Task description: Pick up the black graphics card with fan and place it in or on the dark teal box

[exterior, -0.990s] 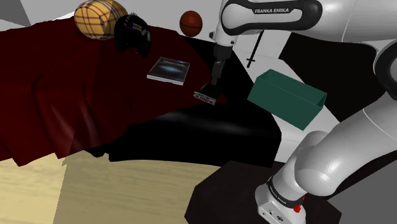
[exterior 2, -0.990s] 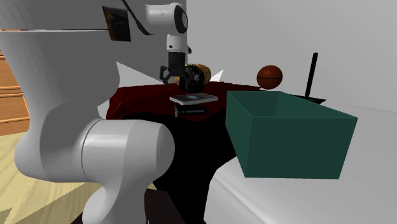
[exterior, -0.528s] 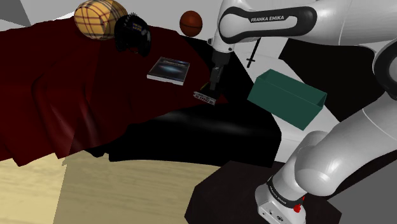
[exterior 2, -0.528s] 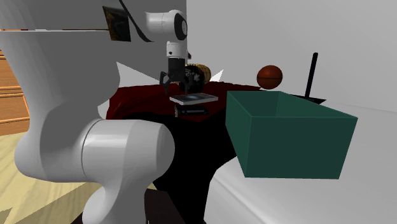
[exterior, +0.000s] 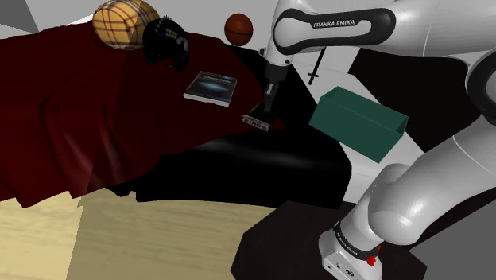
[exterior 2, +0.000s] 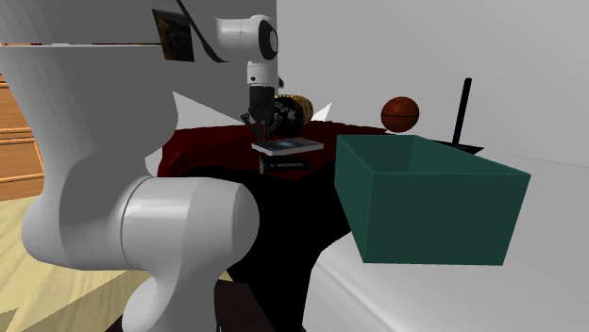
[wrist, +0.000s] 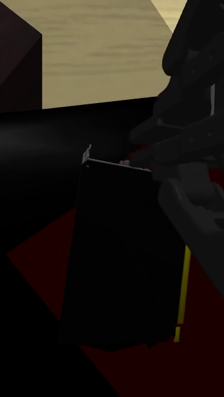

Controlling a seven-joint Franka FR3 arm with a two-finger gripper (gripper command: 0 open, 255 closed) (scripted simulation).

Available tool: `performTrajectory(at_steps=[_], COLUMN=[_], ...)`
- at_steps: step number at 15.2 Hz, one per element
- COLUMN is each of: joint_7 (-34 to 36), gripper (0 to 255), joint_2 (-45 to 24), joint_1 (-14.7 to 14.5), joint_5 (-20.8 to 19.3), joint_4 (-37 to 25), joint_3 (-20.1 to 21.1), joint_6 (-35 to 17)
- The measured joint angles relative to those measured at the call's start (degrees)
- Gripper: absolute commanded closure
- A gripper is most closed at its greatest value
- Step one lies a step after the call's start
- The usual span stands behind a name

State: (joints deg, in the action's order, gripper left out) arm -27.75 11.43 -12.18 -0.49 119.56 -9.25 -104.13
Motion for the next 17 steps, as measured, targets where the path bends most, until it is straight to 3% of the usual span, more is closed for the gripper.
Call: performTrajectory(at_steps=[5, 6, 17], joint_7=[0.00, 0.00, 2.14], gripper=[255, 0, 0], joint_2=[0.00, 0.00, -15.71], joint_1=[0.00, 0.00, -1.35], joint_5=[0.00, 0.00, 3.03], joint_4=[0.00, 0.00, -13.49], joint_3=[0.00, 0.00, 1.10], joint_6=[0.00, 0.00, -1.61])
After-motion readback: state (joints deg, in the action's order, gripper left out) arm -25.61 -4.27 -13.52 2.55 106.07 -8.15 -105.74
